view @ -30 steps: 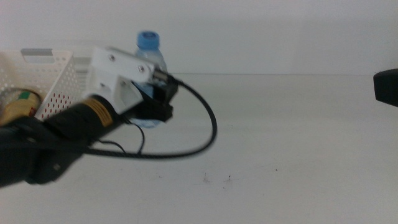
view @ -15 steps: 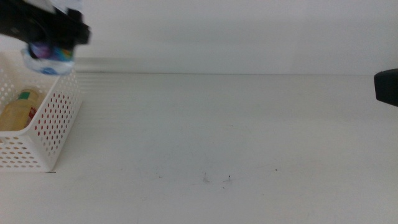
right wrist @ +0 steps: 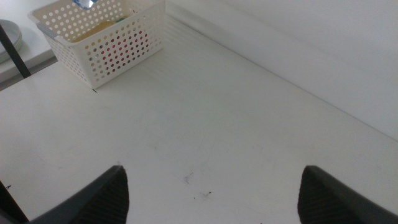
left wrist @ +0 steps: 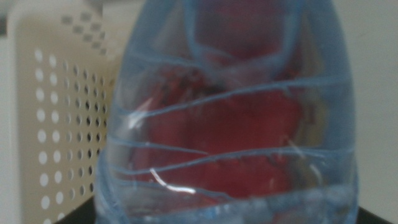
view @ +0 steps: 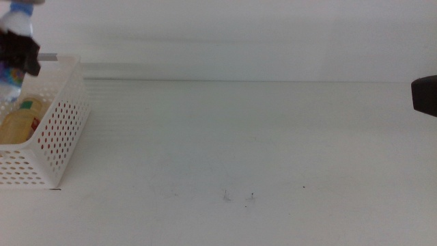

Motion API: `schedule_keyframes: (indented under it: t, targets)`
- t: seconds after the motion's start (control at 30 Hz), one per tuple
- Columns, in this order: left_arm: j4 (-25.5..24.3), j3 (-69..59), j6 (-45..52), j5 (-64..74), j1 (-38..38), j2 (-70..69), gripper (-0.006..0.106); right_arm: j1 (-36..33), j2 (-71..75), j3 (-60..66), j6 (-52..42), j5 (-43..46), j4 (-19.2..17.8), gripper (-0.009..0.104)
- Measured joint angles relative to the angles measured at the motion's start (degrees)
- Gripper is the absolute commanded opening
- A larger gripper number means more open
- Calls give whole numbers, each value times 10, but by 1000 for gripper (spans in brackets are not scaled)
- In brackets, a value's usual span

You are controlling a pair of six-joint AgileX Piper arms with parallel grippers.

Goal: Use arms to grab the bottles and put them into the dustbin to the left of the table.

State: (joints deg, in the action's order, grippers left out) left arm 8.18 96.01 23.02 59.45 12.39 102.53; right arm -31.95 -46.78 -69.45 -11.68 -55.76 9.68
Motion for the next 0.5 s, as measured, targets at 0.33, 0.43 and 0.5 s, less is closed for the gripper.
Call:
schedule_keyframes:
  t: [0.33, 0.43, 0.5]
  targets:
    - [3, 1, 11, -11, 35, 92, 5, 0, 0, 0, 0, 0, 0, 81]
    - [12, 1, 10, -18, 36, 109, 18, 0, 0, 0, 0, 0, 0, 81]
    - [15, 2, 10, -20, 36, 118, 30, 0, 0, 0, 0, 0, 0, 81]
